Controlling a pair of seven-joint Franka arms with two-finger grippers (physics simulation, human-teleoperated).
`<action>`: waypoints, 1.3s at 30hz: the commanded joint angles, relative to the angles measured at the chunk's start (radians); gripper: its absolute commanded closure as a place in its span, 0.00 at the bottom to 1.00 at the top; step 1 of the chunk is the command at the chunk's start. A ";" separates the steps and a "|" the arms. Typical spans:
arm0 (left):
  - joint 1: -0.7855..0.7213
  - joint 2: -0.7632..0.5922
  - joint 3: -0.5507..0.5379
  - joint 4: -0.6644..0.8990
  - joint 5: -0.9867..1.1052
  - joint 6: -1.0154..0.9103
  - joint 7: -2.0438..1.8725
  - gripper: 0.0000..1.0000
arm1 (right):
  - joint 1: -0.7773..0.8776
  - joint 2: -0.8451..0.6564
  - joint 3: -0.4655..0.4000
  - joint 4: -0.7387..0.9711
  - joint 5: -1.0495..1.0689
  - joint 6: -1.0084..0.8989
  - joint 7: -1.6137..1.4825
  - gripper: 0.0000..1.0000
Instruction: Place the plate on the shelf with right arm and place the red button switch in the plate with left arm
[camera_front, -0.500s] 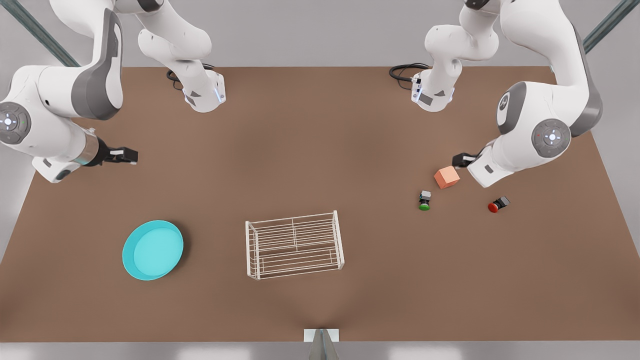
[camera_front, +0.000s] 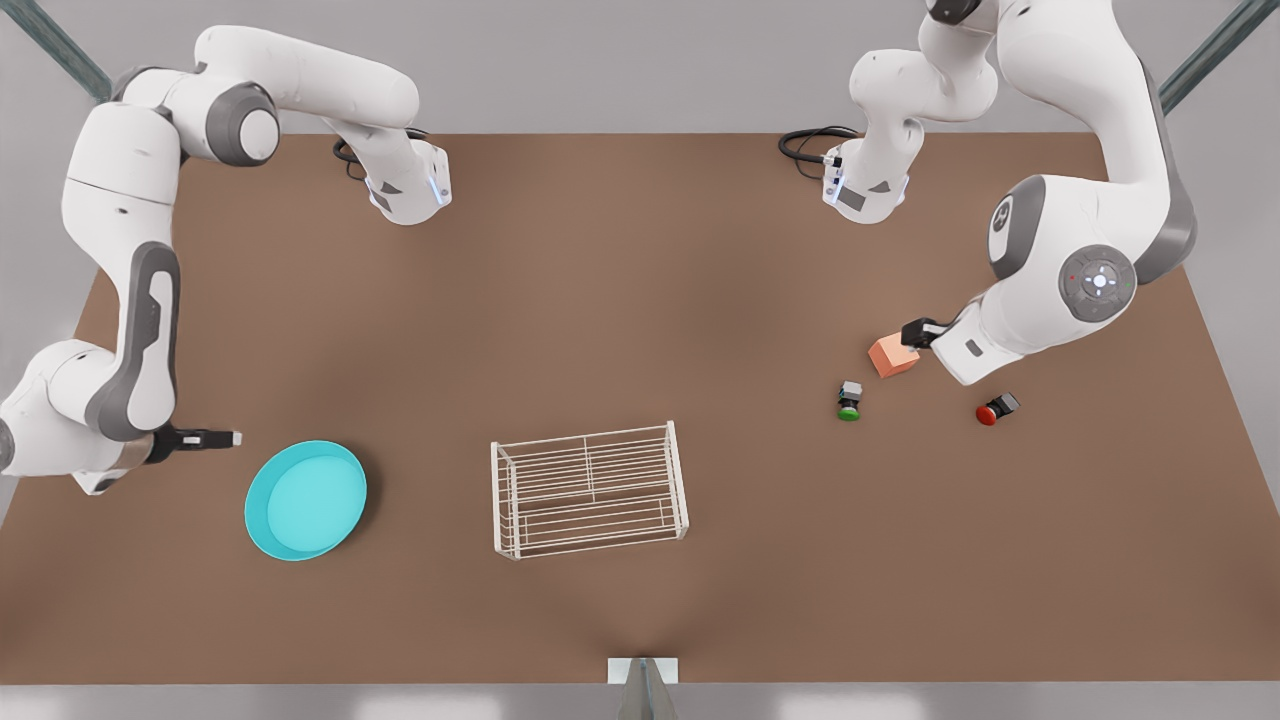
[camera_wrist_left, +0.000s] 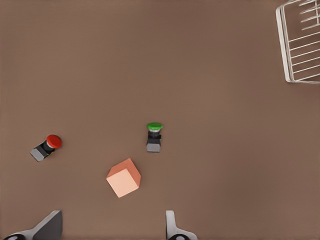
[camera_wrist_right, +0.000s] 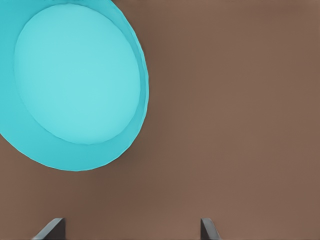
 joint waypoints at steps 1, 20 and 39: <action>-0.001 0.001 0.000 0.000 0.000 0.003 0.018 0.00 | -0.011 0.027 0.000 -0.006 0.093 0.209 -0.589 0.00; 0.001 0.014 0.012 0.000 0.000 0.003 0.020 0.00 | -0.036 0.139 0.014 -0.063 0.325 0.393 -0.609 0.00; -0.001 0.022 0.028 0.002 -0.002 0.001 0.020 0.00 | -0.036 0.156 0.014 -0.086 0.340 0.390 -0.643 0.79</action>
